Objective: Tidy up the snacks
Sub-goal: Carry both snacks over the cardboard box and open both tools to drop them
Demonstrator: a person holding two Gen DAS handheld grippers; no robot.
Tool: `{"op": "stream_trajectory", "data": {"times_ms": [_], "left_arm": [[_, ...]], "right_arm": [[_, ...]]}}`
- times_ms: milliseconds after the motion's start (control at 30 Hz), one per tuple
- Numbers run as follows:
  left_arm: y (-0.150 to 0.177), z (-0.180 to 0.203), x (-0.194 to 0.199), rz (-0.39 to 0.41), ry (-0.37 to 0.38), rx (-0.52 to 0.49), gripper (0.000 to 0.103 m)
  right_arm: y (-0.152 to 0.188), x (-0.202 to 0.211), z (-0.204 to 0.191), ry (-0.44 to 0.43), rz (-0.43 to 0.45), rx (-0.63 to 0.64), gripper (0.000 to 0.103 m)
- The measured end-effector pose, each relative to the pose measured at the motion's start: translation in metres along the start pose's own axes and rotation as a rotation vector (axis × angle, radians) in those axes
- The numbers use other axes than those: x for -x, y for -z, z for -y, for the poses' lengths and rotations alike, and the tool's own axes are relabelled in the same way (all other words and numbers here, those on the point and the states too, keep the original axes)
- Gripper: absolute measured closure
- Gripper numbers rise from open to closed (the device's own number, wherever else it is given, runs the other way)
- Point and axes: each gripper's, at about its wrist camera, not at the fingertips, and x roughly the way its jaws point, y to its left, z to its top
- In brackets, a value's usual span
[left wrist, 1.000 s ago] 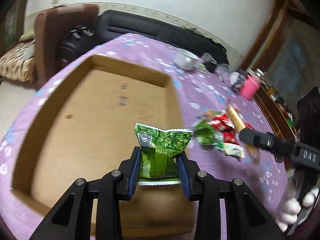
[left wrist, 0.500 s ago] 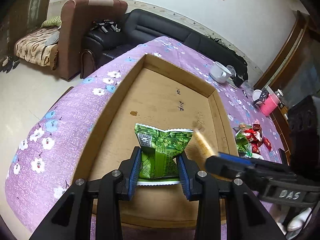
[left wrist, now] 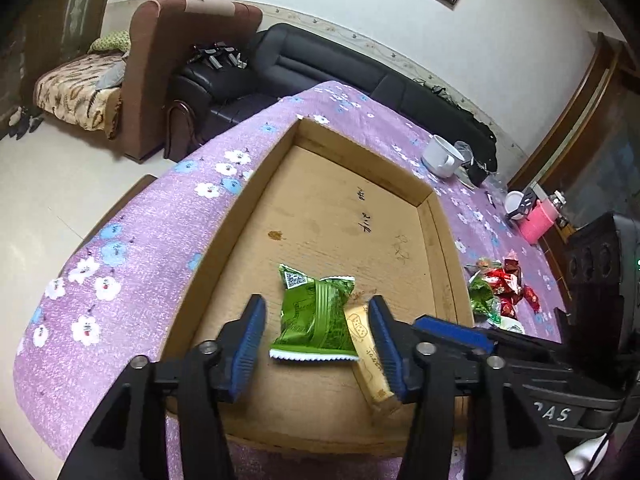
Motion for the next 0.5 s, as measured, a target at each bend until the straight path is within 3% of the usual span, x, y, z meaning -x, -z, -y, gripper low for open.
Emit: {"op": "stream_trajectory", "data": {"times_ms": [233,500], "left_arm": [[0.000,0.020,0.012,0.047,-0.108,-0.074,0.027],[0.008,0.068,0.020,0.085,-0.186,-0.229,0.026]], "right_arm": [[0.001,0.031,0.011,-0.001,0.079,-0.009,0.062],[0.009,0.063,0.042,0.004,0.137,-0.074,0.060]]}}
